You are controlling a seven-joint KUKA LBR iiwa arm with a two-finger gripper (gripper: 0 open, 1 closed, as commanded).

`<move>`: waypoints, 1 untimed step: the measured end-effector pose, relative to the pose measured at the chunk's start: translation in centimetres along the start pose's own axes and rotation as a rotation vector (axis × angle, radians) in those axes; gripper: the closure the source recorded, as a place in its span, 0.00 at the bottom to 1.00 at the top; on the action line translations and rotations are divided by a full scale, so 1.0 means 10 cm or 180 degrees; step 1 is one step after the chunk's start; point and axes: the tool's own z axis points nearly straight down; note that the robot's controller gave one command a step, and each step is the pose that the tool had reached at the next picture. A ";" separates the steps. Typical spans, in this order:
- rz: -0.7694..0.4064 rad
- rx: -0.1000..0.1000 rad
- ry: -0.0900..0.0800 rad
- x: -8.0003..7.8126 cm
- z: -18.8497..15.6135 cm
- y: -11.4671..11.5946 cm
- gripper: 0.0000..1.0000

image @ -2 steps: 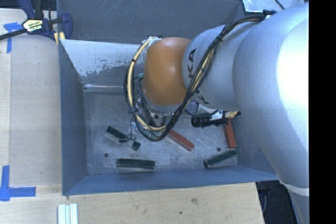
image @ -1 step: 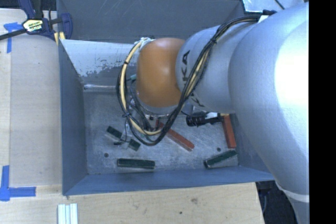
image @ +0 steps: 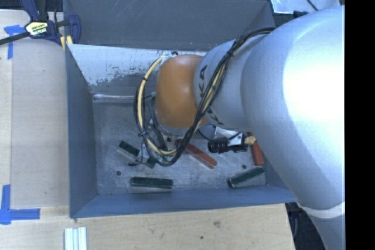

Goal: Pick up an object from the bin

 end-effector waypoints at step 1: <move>-0.0001 -0.0005 -0.0003 0.00 -0.01 0.00 0.00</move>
Offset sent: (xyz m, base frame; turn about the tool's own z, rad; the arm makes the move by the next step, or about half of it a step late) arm 0.0000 0.0000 0.0000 0.0000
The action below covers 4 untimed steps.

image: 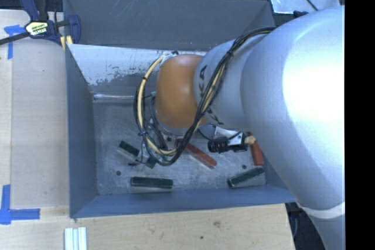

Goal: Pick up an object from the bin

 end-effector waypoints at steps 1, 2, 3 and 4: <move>0.0005 -0.0010 -0.0017 -0.02 -0.02 0.00 1.00; 0.0008 -0.0008 -0.0015 -0.03 -0.14 0.00 1.00; 0.0008 -0.0016 -0.0023 -0.05 -0.72 0.00 1.00; 0.0009 -0.0008 -0.0015 -0.06 -0.72 0.00 1.00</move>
Offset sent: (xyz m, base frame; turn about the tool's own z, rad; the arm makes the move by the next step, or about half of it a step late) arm 0.0000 0.0000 0.0000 0.0000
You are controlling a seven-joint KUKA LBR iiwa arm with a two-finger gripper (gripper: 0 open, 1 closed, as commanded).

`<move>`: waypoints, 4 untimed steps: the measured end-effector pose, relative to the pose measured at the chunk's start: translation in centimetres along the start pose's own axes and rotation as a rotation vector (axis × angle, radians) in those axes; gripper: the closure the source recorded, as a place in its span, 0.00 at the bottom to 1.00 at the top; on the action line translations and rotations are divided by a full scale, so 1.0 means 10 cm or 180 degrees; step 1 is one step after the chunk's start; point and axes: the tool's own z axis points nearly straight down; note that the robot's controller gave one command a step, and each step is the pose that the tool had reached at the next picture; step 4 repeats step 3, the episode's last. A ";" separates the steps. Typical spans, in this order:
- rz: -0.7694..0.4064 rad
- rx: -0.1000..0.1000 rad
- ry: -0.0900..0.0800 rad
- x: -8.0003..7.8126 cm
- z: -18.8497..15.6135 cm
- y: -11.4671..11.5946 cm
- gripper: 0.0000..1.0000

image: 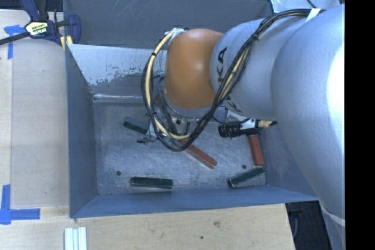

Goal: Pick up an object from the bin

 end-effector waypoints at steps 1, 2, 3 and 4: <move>0.0002 -0.0003 -0.0004 -0.01 -0.05 0.00 1.00; 0.0002 -0.0004 -0.0004 -0.03 -0.31 0.00 1.00; 0.0002 -0.0003 -0.0002 -0.04 -0.37 0.00 1.00; 0.0002 -0.0003 -0.0002 -0.04 -0.37 0.00 1.00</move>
Offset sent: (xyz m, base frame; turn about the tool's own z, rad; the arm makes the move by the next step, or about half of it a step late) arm 0.0000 -0.0001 0.0048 0.0000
